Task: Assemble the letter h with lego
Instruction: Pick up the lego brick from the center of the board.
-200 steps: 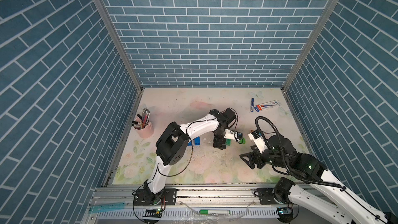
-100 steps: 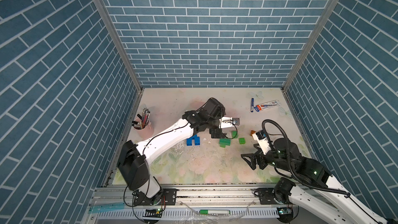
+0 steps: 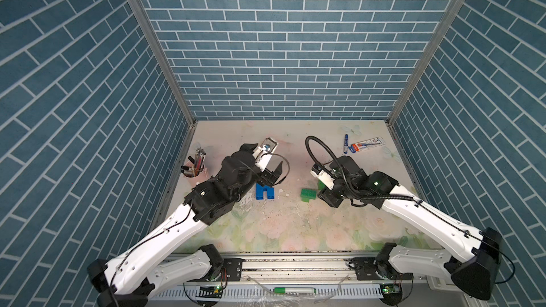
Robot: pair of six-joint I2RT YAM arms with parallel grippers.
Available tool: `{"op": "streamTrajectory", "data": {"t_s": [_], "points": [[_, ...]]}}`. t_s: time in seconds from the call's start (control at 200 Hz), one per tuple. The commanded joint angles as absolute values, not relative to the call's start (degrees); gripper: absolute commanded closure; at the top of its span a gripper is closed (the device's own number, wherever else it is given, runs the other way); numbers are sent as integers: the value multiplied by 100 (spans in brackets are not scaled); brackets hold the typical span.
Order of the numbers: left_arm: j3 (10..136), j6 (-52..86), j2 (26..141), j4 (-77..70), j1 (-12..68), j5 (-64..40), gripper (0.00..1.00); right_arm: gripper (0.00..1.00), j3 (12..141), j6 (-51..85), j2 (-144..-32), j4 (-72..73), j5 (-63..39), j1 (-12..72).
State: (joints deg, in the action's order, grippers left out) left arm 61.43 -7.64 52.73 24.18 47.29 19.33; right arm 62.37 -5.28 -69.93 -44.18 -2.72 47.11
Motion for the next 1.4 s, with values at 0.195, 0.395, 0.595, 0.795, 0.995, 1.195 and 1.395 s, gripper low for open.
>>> {"op": "streamTrajectory", "data": {"t_s": [0.195,0.395,0.595,0.795,0.995,1.195,1.395], "points": [[4660,167,3504,2856,4658,3886,1,38,6399,-1857,-8153,-4215,-584,4554],[4469,190,3469,2737,4658,4166,1,39,6531,-2019,-8770,-3858,-338,4544],[4457,183,3507,2741,4658,4030,1,43,6707,-2093,-9197,-3869,-448,4576],[4439,167,3505,2733,4658,4024,1,48,6913,-2124,-9530,-3938,-466,4699],[4436,170,3524,2741,4658,3995,1,50,6955,-2140,-9778,-3958,-466,4729],[4439,144,3540,2747,4658,3977,1,55,7022,-2170,-9904,-4014,-454,4730],[4425,141,3520,2739,4658,3973,1,56,7066,-2171,-9997,-4093,-416,4732]]}}
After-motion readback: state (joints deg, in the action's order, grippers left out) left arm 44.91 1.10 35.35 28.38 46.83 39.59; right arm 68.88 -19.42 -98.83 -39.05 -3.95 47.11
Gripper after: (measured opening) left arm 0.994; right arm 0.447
